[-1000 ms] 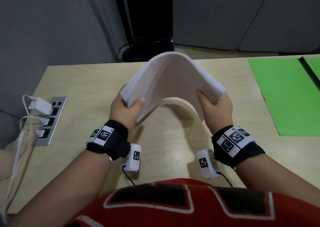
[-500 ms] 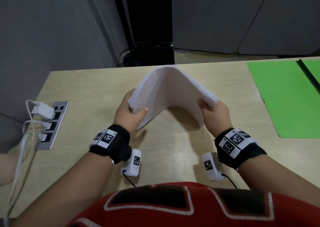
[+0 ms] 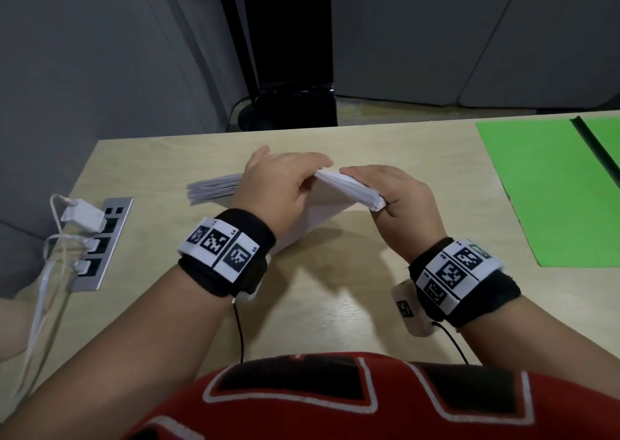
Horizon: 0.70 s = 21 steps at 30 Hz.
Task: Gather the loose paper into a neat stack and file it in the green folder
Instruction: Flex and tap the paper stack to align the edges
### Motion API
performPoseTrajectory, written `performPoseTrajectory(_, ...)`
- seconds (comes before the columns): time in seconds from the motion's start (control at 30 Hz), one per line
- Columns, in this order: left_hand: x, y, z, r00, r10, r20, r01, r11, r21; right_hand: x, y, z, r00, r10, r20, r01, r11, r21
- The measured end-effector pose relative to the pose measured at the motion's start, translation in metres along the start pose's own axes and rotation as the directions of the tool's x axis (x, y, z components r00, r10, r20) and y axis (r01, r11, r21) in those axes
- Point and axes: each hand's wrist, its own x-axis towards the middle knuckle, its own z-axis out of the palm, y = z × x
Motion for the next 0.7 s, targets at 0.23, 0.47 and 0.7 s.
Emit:
performPoseTrajectory(0.23, -0.008, -0.01, -0.004, 0.969, -0.175, -0.173, 0.11, 0.937, -0.33, 0.003, 0.001, -0.009, 0.963, 0.244, -0.116, -0.253, 0.965, -0.068)
performPoseTrajectory(0.47, -0.017, -0.025, -0.015, 0.858, -0.478, -0.19, 0.252, 0.713, -0.655, 0.005, 0.008, -0.012, 0.839, 0.45, -0.306, -0.378, 0.887, 0.265)
performPoseTrajectory(0.7, -0.024, -0.023, -0.006, 0.851, -0.447, -0.278, 0.124, 0.684, -0.719, 0.013, -0.007, -0.008, 0.835, 0.507, -0.213, -0.364, 0.8, 0.477)
